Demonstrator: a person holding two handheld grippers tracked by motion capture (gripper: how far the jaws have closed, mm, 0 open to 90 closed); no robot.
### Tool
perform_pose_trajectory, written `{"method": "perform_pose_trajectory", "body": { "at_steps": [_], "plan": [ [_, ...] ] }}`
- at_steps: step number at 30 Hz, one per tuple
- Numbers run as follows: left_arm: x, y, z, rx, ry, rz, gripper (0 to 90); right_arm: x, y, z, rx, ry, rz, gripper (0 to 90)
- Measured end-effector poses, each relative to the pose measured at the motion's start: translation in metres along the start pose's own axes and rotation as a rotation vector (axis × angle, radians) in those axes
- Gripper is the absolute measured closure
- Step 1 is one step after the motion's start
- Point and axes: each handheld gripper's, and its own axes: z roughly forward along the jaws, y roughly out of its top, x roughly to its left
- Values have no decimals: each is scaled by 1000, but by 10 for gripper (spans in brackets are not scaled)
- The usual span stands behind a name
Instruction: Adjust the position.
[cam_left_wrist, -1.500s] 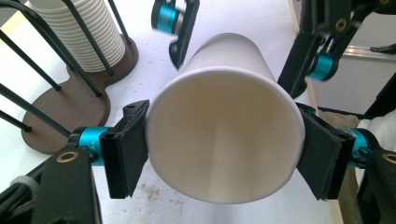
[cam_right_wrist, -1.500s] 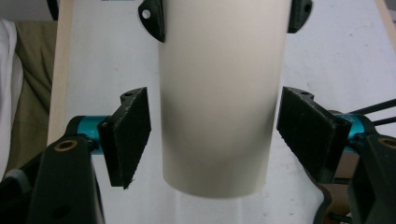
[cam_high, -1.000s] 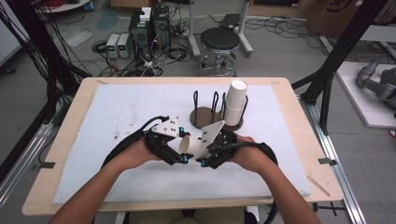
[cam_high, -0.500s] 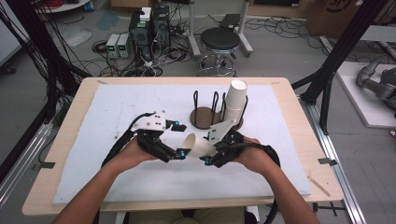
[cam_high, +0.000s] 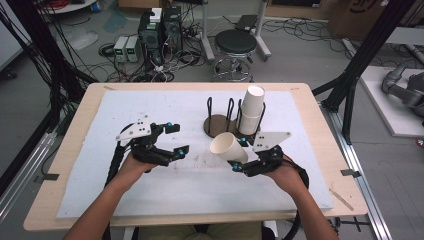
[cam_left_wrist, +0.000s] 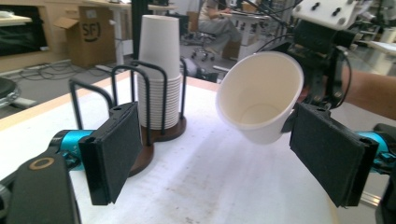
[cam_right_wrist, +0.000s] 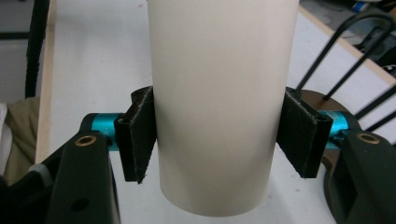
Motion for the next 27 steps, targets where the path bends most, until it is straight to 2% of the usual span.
{"method": "perform_pose_trajectory", "body": {
  "at_steps": [4, 6, 9, 12, 19, 22, 27],
  "plan": [
    [4, -8, -4, -33, 37, 4, 193, 0, -13, -10, -61, -34, 23, 352],
    [6, -12, -6, -51, 46, -10, 193, 0, -20, -16, -100, -54, 45, 352],
    [8, -16, -9, -50, 71, -6, 192, -2, -28, -22, -135, -80, 74, 352],
    [8, -21, -10, -51, 103, 16, 192, -2, -37, -27, -177, -105, 104, 352],
    [10, -31, -12, -51, 141, 35, 202, -3, -50, -35, -224, -152, 150, 339],
    [11, -36, -12, -56, 146, 24, 213, -3, -55, -39, -234, -171, 181, 335],
    [12, -39, -13, -67, 162, 9, 190, -3, -60, -43, -243, -189, 192, 335]
  ]
}}
